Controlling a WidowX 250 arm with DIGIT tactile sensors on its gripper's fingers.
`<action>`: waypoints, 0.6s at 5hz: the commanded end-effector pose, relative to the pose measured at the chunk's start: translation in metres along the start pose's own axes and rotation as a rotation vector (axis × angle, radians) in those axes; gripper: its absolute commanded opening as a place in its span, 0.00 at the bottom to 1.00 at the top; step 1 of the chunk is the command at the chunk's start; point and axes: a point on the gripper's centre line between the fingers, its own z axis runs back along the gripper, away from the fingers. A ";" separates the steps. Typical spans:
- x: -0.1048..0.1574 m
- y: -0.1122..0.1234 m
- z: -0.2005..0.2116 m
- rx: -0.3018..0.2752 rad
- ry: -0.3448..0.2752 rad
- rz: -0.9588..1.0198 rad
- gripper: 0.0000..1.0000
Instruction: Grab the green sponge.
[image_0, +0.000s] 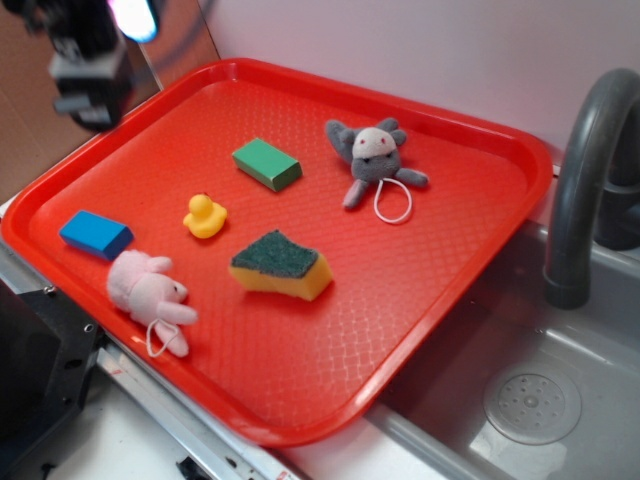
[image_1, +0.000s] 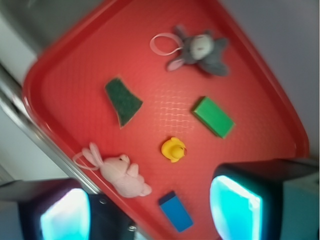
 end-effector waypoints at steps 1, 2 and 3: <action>0.022 -0.015 -0.051 0.039 0.100 -0.318 1.00; 0.030 -0.013 -0.076 0.015 0.157 -0.343 1.00; 0.043 -0.008 -0.109 -0.038 0.204 -0.391 1.00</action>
